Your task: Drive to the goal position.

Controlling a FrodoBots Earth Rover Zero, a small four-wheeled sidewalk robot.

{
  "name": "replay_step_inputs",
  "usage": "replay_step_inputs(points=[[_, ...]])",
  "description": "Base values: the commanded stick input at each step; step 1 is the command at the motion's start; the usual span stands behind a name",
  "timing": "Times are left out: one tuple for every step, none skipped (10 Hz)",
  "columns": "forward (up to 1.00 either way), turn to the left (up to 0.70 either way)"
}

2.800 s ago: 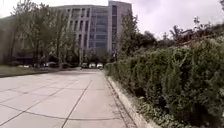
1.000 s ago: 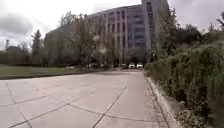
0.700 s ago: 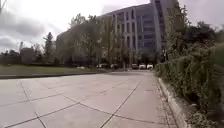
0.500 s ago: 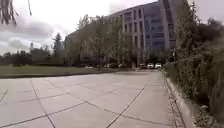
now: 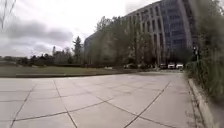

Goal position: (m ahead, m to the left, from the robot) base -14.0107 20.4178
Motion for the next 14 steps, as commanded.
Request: replay_step_inputs(points=[[0.00, 0.70], [0.00, 0.70], [0.00, 0.70], [0.00, 0.70], [0.00, 0.70], [0.00, 0.70], [0.00, 0.70], [0.00, 0.70], [0.00, 0.70], [0.00, 0.70], [0.00, 0.70], [0.00, 0.70], [0.00, 0.70], [0.00, 0.70]])
